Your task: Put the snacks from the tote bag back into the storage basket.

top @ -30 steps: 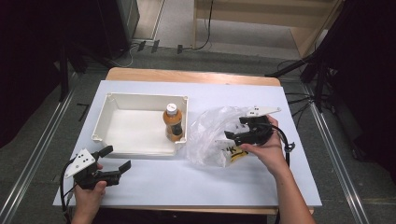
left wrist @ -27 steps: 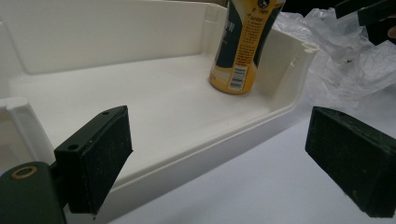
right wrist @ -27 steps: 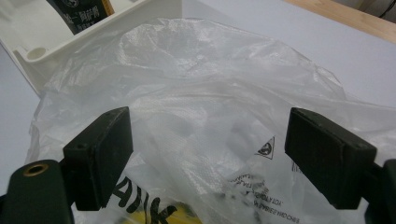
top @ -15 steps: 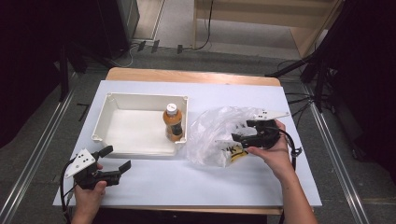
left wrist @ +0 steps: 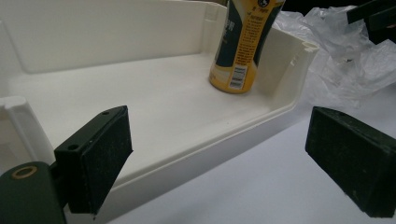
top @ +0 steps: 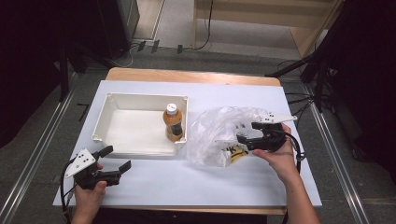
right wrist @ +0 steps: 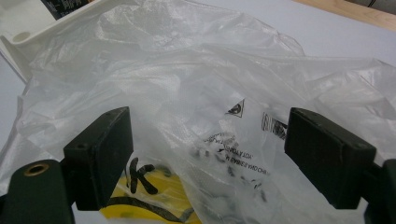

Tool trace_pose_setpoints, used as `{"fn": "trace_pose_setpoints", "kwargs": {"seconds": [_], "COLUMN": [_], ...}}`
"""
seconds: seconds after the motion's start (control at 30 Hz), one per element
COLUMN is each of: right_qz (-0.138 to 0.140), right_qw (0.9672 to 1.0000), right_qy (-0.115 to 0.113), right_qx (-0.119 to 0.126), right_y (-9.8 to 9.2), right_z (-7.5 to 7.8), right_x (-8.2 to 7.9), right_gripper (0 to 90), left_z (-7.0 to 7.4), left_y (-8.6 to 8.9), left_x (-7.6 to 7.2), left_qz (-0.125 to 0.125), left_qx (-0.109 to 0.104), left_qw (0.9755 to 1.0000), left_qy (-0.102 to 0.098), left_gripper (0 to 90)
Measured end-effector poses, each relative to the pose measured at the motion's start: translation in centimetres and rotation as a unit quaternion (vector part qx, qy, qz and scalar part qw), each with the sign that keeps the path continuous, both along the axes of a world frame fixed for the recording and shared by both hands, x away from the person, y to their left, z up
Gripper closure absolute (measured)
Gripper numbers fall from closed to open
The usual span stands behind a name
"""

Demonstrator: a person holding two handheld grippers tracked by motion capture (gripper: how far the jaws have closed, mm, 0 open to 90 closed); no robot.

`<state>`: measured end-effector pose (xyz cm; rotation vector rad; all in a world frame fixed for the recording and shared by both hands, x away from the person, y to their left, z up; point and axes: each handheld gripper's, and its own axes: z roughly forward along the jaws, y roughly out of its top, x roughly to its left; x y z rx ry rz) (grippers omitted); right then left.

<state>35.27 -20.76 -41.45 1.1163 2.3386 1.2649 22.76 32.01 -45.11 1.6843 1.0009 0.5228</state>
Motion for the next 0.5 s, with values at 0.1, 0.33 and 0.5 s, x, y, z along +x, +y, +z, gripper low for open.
{"fn": "trace_pose_setpoints", "kwargs": {"seconds": [0.1, 0.33, 0.5], "right_qz": [-0.002, -0.007, -0.009], "right_qw": [1.0, 1.0, 0.9999], "right_qy": [0.001, 0.0, -0.002], "right_qx": [0.002, 0.004, 0.005], "right_y": [-0.3, -0.9, -1.4], "right_z": [-0.2, -0.3, -0.4], "right_x": [-0.2, -0.5, -0.7], "right_gripper": [15.6, 15.6, 15.7], "left_z": [0.0, 0.0, 0.0], "left_y": [0.0, 0.0, 0.0], "left_x": [0.0, 0.0, 0.0], "left_qz": [0.0, 0.0, 0.0], "left_qx": [0.001, 0.0, 0.0], "left_qw": [1.0, 1.0, 1.0], "left_qy": [0.0, 0.0, 0.001], "left_gripper": [7.8, 7.8, 7.8]}}
